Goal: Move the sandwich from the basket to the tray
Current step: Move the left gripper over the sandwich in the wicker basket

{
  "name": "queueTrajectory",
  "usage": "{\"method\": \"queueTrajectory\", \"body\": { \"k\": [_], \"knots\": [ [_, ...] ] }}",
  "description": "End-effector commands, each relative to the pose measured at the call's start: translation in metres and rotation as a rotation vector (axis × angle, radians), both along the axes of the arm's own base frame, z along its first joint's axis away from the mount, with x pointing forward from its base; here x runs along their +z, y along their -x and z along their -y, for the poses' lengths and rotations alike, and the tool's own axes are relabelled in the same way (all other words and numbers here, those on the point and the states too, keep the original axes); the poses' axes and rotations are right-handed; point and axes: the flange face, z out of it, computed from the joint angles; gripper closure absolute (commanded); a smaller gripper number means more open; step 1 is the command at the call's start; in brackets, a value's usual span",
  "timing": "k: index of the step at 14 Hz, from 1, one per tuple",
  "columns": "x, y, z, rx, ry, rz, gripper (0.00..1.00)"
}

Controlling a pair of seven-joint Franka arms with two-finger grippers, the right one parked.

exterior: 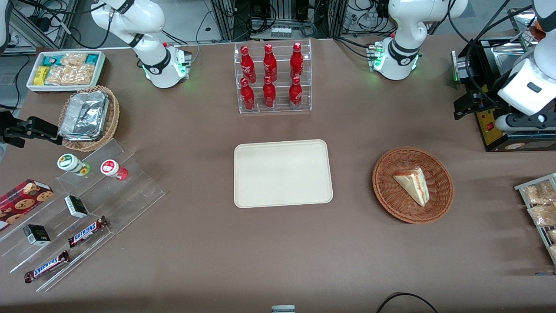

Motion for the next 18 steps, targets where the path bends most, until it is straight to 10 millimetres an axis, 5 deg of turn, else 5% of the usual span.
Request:
{"method": "queueTrajectory", "body": {
  "k": [1, 7, 14, 18],
  "knots": [
    [0.005, -0.007, 0.003, -0.011, 0.005, 0.012, 0.00],
    [-0.023, -0.027, 0.000, -0.005, -0.018, -0.002, 0.00],
    [-0.142, -0.042, 0.000, 0.179, -0.029, 0.060, 0.00],
    [-0.210, -0.033, 0.001, 0.351, -0.025, 0.105, 0.00]
  ]
}}
